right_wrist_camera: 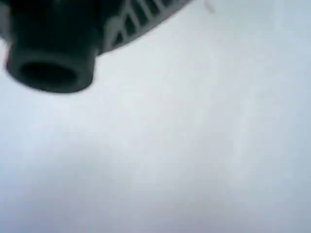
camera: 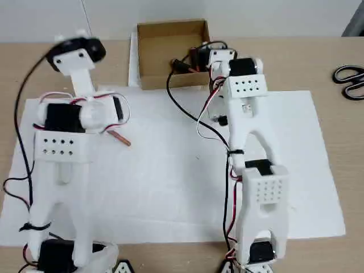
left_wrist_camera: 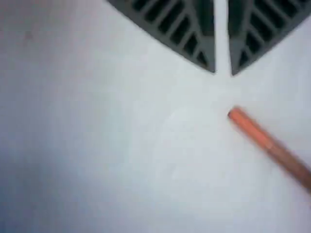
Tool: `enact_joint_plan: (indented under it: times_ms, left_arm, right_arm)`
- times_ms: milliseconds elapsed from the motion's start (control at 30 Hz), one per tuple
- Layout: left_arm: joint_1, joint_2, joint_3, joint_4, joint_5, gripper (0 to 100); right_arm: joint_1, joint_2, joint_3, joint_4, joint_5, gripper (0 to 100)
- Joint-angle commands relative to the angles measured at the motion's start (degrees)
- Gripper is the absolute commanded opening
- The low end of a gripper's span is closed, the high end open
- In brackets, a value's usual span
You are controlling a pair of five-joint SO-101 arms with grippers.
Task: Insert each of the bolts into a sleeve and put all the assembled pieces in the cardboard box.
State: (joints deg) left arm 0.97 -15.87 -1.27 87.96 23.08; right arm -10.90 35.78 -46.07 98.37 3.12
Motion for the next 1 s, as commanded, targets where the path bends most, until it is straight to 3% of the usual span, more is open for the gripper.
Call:
enact_joint_plan:
  times_ms: [0,133,300,500,833,967]
  left_arm:
    - [0.09,-2.55,-7.69,1.67,0.35,1]
    - [0.09,-1.76,-13.67,6.59,0.97,1]
    - [-1.67,1.85,-15.43,12.57,8.18,1]
    - [-5.36,6.95,-14.55,12.48,11.16,1]
    - [-4.92,22.42,-14.9,12.31,19.6,1]
    - [-4.92,24.26,-16.57,11.69,19.78,1]
  right_arm:
    - [0.04,-9.63,0.53,1.27,-1.93,0.3]
    - [-0.13,-16.84,5.89,1.27,-2.99,0.3]
    - [0.13,-27.47,19.34,1.27,-3.16,0.3]
    - [0.66,-42.51,37.36,1.1,-4.4,0.3]
    - [0.75,-65.71,63.12,0.75,-4.22,0.3]
    - [1.27,-70.2,69.45,0.75,-4.22,0.3]
